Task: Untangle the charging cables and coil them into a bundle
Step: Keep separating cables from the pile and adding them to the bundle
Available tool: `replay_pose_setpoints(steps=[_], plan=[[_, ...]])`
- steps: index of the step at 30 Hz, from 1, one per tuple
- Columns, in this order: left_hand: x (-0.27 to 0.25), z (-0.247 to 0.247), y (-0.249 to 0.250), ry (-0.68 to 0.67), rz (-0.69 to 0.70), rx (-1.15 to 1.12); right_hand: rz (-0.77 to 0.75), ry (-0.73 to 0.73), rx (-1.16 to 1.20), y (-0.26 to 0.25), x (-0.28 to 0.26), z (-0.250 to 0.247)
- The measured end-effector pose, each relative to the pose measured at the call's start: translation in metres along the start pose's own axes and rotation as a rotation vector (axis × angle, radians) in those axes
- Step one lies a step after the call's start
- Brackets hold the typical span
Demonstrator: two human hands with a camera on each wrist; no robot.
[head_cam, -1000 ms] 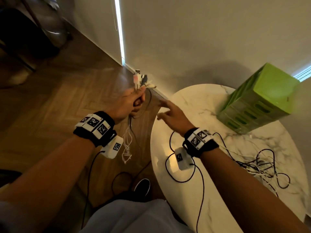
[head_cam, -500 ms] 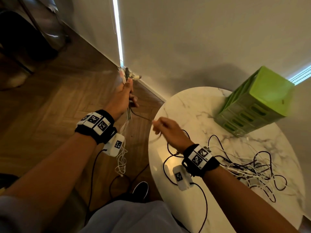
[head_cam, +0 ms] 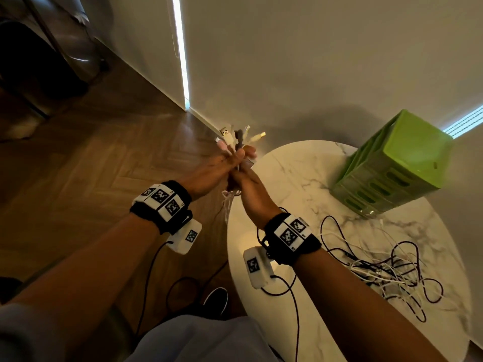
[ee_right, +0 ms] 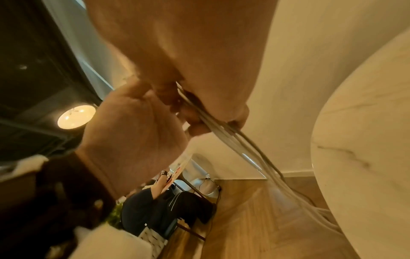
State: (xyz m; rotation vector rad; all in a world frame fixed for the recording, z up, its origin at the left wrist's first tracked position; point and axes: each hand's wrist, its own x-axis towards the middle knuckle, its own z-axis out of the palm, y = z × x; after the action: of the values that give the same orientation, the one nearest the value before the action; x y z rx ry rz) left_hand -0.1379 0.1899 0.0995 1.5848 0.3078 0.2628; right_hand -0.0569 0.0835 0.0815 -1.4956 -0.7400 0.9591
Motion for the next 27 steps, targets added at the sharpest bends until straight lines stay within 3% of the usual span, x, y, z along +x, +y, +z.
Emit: replay_pose_setpoints(steps=[3, 6, 7, 8, 11, 12, 13, 15, 19, 21, 23, 27], plan=[[-0.002, 0.000, -0.027, -0.258, -0.086, -0.032, 0.092, 0.047, 0.291, -0.007, -0.007, -0.013], [0.002, 0.009, -0.059, -0.541, -0.322, 0.536, 0.174, -0.065, 0.483, -0.022, -0.017, -0.028], [0.007, 0.007, -0.064, -0.541, -0.331, 0.665, 0.163, -0.093, 0.492, -0.028, -0.020, -0.032], [0.013, 0.002, -0.065, -0.439, -0.302, 0.764, 0.141, -0.095, 0.489, -0.033, -0.024, -0.035], [0.033, -0.027, -0.059, 0.289, -0.067, 0.850, -0.022, -0.091, 0.413, -0.036, -0.035, -0.042], [0.037, -0.033, -0.055, 0.451, -0.020, 0.785, -0.079, -0.095, 0.327, -0.033, -0.038, -0.044], [0.040, -0.035, -0.054, 0.500, -0.006, 0.735, -0.111, -0.086, 0.260, -0.029, -0.040, -0.047], [0.039, -0.023, -0.060, 0.331, -0.079, 0.753, -0.099, -0.019, 0.167, -0.024, -0.043, -0.056], [0.012, 0.017, -0.091, -0.314, -0.262, 0.792, 0.025, 0.112, 0.118, -0.011, -0.047, -0.079], [0.003, 0.031, -0.100, -0.541, -0.301, 0.715, 0.064, 0.134, 0.071, 0.001, -0.054, -0.086], [0.000, 0.043, -0.100, -0.599, -0.269, 0.568, 0.096, 0.144, 0.038, 0.013, -0.063, -0.091], [0.006, 0.080, -0.078, -0.468, -0.046, 0.136, 0.117, 0.075, -0.008, 0.019, -0.088, -0.099]])
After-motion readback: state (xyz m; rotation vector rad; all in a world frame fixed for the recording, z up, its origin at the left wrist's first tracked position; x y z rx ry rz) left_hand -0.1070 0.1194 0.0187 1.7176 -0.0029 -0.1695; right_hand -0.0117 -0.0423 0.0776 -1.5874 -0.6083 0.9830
